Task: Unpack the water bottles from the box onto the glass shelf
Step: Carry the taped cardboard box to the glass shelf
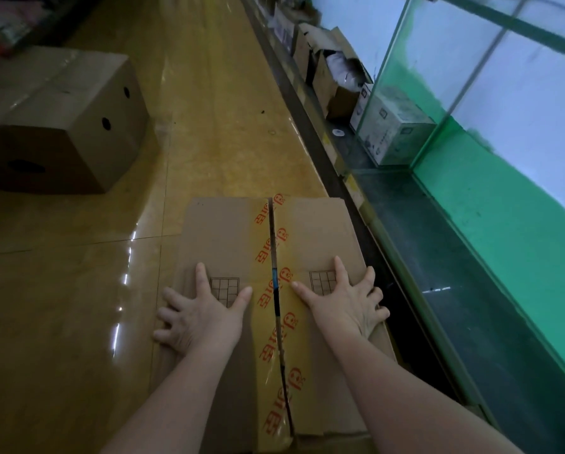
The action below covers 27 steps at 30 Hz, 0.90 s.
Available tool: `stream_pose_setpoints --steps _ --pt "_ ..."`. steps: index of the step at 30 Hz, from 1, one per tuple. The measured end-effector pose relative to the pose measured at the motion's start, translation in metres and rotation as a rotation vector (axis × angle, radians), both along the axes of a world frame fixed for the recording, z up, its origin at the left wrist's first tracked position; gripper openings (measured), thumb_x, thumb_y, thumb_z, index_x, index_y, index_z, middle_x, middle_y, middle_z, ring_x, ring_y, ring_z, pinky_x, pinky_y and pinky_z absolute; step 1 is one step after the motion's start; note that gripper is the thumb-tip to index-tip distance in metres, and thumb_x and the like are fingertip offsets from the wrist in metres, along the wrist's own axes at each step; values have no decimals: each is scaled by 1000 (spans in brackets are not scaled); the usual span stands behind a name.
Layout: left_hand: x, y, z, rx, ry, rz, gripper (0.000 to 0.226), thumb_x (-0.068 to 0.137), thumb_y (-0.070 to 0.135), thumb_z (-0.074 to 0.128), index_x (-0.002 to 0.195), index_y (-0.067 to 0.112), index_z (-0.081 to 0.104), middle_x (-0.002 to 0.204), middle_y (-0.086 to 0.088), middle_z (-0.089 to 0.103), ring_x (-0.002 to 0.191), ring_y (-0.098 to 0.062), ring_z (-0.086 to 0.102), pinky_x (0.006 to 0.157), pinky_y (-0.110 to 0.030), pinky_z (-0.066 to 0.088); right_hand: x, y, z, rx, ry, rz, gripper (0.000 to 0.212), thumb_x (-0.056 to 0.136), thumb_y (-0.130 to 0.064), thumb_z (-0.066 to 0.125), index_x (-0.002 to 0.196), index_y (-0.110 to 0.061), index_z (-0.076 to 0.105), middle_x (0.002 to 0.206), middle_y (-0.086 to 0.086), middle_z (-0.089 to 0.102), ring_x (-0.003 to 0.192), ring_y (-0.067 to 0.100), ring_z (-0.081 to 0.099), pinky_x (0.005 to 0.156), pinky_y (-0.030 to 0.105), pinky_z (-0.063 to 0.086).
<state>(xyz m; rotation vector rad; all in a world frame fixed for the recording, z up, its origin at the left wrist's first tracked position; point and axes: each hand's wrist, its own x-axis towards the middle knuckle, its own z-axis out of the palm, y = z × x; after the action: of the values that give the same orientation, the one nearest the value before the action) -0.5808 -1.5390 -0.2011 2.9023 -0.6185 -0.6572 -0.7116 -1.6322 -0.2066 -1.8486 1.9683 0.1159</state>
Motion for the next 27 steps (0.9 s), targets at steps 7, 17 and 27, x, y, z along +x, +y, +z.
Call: stream_pose_setpoints --steps 7,17,27 --pt "2 1 -1 -67 -3 0 91 77 77 40 149 37 1 154 -17 6 136 -38 19 108 -52 22 -3 2 -1 -47 -38 34 96 66 -84 49 147 -47 13 158 10 -3 142 37 11 112 53 16" --pt "-13 8 13 -78 -88 -287 74 92 63 29 152 24 10 158 -14 -10 145 -35 -10 114 -56 0 -11 -5 13 99 -71 113 90 76 -74 51 149 -43 7 157 15 -9 144 38 3 111 56 14" --pt "-25 -2 40 -174 -125 -562 64 93 59 28 147 26 18 158 -10 7 146 -31 -1 114 -55 1 27 2 41 -70 -49 394 64 92 -52 45 148 -27 25 158 9 12 146 32 3 115 55 10"
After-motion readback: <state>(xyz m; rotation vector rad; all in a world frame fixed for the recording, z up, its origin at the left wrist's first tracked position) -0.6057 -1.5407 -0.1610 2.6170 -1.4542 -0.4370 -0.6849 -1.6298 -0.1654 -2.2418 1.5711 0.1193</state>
